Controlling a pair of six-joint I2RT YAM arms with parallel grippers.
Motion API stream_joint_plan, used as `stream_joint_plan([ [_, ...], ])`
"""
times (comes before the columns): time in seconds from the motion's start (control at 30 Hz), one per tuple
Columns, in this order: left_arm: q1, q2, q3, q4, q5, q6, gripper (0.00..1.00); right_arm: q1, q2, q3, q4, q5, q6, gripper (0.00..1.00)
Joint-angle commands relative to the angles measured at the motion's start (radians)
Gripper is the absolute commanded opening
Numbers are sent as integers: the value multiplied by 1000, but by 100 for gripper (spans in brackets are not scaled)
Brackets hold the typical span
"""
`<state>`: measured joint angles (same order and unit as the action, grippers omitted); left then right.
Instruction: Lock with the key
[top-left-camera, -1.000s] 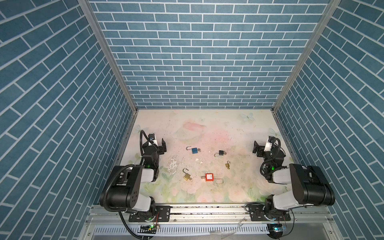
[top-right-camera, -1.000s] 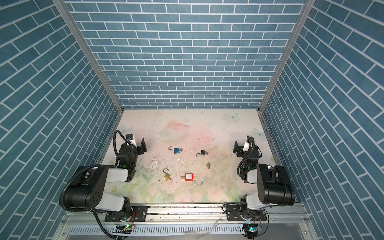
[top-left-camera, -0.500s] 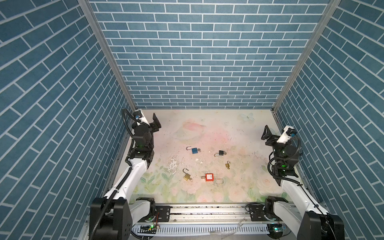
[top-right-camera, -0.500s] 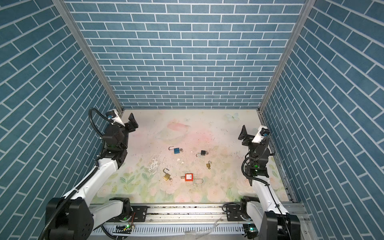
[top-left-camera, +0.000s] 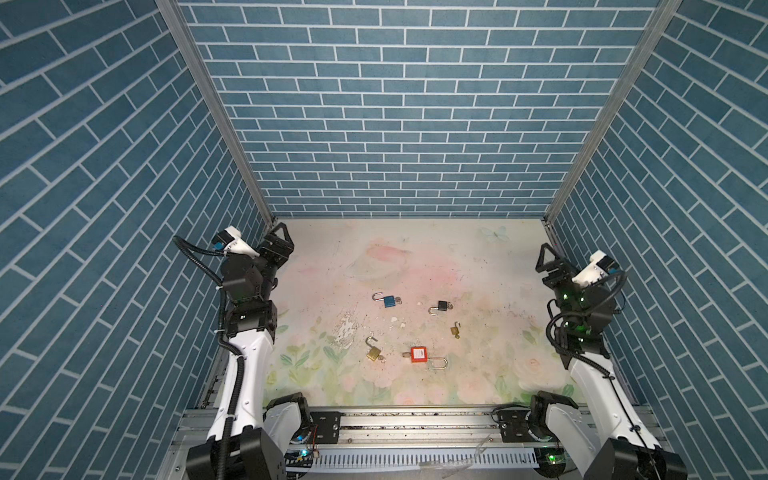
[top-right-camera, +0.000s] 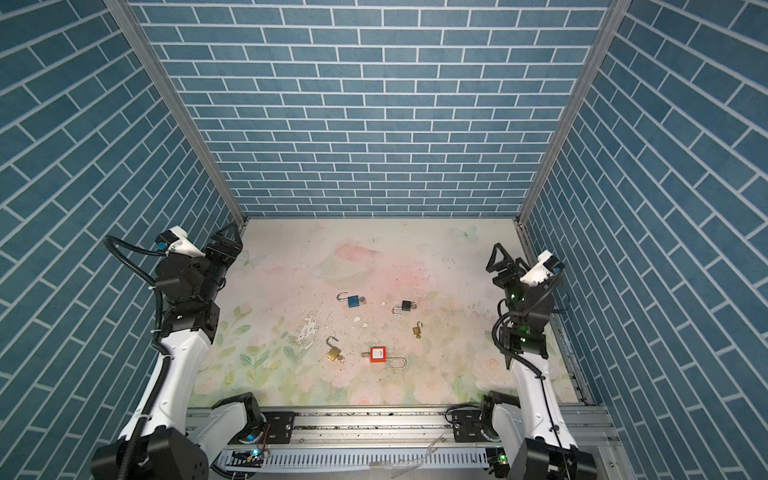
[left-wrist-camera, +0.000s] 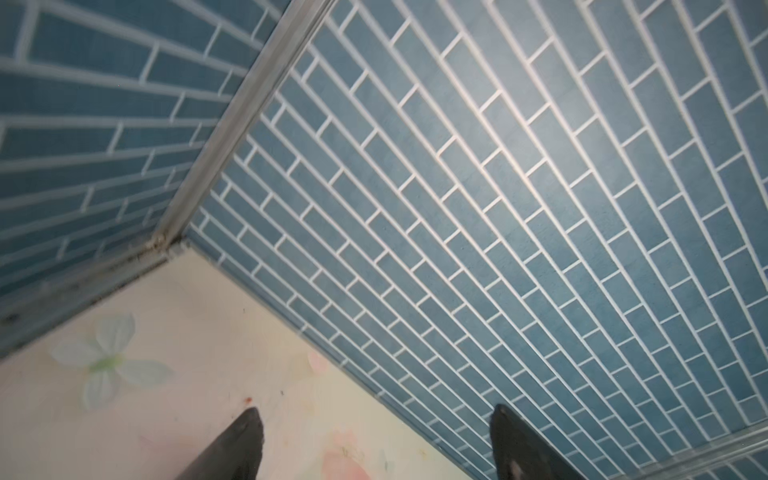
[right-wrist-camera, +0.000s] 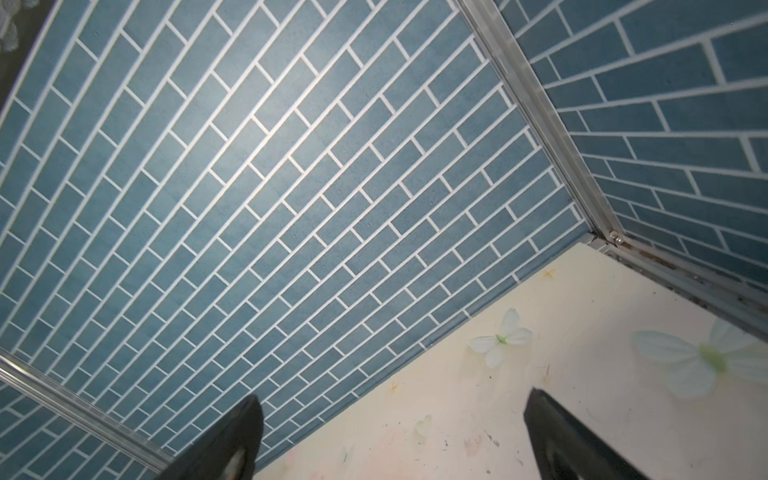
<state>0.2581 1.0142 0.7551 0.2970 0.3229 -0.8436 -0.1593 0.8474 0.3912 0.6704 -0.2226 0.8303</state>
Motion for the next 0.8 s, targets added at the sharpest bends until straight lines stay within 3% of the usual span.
stream_joint_plan([
  [0.0,1,15,11,-16,148,-101,86,-11,-14,10,144,-62,84,99],
  [0.1,-9,-8,12,-99,93,-89,86,-11,15,108,-61,-101,-3,99],
  [0.2,-45,-16,62,-253,20,-35,86,-11,50,117,-59,-156,-40,99],
  [0.4,-323,67,255,-630,-283,139,86,4,185,112,2,-308,-40,96],
  [0.57,-500,158,336,-815,-371,150,86,141,236,151,-140,-259,-166,96],
  [0.77,-672,187,295,-917,-355,107,86,342,308,184,-232,-253,-295,95],
])
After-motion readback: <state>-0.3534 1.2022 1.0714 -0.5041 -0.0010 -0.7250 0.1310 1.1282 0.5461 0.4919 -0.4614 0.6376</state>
